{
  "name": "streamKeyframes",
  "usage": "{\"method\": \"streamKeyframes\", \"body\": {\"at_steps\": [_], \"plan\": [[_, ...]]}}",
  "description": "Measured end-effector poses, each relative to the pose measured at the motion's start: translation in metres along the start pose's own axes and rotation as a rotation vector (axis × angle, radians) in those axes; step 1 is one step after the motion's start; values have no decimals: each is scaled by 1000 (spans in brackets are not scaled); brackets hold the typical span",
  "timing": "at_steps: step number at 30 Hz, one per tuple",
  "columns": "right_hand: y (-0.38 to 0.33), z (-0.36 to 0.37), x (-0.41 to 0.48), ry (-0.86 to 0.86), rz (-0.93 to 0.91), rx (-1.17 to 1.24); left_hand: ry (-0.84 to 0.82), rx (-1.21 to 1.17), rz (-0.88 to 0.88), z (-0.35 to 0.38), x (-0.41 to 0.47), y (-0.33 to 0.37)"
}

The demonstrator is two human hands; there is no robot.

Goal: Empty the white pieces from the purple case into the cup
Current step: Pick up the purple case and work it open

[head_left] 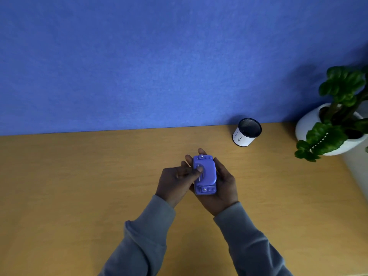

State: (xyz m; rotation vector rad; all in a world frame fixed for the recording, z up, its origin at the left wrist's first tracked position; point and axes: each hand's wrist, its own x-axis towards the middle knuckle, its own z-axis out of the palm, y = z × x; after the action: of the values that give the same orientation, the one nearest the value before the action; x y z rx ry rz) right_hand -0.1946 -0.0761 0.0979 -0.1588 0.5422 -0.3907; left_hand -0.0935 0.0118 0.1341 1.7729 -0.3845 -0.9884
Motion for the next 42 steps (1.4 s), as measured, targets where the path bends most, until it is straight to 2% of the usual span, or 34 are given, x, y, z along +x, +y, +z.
{"method": "streamKeyframes", "body": {"at_steps": [2, 6, 8, 12, 18, 31, 42], "plan": [[0, 0, -2, 17, -15, 2, 69, 158, 56, -1, -5, 5], [0, -1, -1, 66, -34, 10, 369, 333, 197, 7, -17, 20], [2, -1, -1, 55, -29, -13, 403, 394, 263, 17, -22, 24], [5, -4, 1, 32, -25, -48, 384, 567, 322, 34, -22, 25], [6, -12, 3, 17, -22, -2, 322, 621, 230, 40, -17, 23], [4, -10, 1, -39, -4, 52, 252, 517, 159, 41, -21, 27], [5, -6, 0, -2, -25, 53, 218, 532, 158, 38, -22, 36]]}}
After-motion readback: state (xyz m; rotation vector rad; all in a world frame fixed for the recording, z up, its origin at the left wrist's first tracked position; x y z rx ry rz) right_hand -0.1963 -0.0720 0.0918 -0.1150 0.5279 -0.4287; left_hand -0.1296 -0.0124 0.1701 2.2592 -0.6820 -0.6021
